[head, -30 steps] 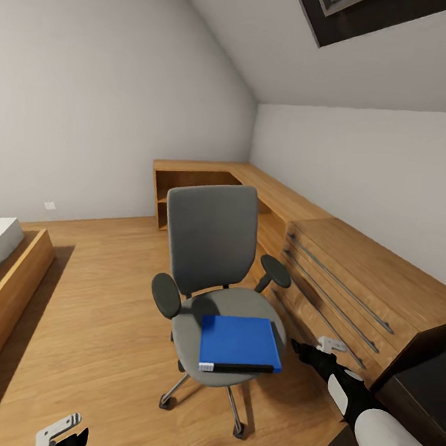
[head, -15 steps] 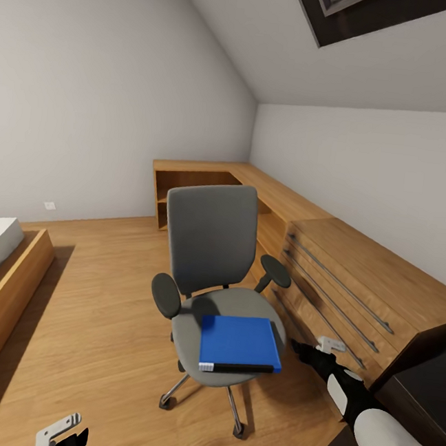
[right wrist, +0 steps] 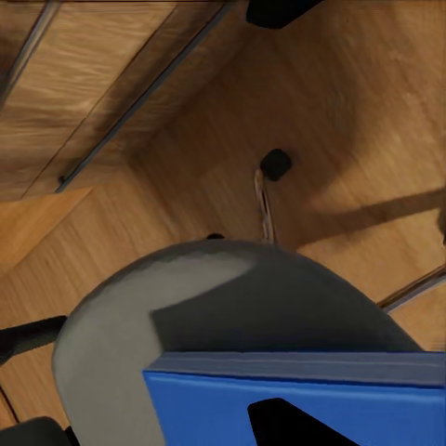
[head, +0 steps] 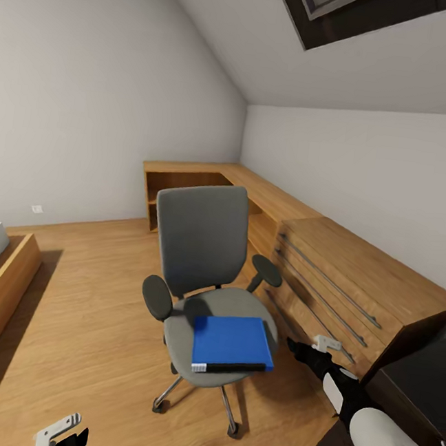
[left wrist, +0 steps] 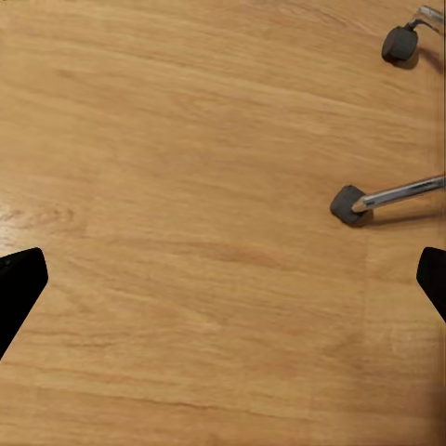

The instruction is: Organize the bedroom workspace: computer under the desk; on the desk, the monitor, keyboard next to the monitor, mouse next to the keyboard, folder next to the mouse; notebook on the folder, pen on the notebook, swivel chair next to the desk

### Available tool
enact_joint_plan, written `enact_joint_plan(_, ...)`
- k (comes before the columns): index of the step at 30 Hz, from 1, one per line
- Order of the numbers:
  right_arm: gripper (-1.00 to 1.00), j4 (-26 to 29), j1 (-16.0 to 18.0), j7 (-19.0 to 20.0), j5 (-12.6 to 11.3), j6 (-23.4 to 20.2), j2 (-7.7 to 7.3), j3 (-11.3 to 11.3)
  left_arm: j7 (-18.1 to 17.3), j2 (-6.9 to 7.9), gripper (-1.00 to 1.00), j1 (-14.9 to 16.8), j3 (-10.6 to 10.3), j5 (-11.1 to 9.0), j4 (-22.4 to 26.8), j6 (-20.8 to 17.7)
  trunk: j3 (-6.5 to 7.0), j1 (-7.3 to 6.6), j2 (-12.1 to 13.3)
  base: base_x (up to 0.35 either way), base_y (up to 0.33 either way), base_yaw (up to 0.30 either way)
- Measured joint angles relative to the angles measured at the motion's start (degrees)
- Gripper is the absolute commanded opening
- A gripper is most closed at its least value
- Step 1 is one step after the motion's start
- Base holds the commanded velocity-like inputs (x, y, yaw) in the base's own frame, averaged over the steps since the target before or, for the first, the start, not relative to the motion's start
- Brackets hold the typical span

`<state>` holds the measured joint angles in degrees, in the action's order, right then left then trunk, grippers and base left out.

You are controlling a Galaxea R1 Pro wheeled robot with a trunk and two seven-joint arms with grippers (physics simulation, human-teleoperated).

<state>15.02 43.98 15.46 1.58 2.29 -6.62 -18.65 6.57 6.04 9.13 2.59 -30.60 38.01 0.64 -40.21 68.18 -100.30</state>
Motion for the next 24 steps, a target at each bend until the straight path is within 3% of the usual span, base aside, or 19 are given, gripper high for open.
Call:
enact_joint_plan(14, 1.00, -0.01, 0.00, 0.01, 0.02, 0.00, -0.11, 0.00, 0.01, 0.00, 1.00, -0.01, 0.01, 0.00, 0.00, 0.00, 0.08, -0.01, 0.00, 0.137, 0.169, -0.014)
enact_joint_plan(24, 1.00, 0.00, 0.01, 0.00, 0.00, 0.00, -0.25, 0.00, 0.01, -0.03, 1.00, 0.00, -0.15, 0.07, -3.98, 0.05, 0.08, 0.00, 0.00, 0.021, 0.019, 0.000)
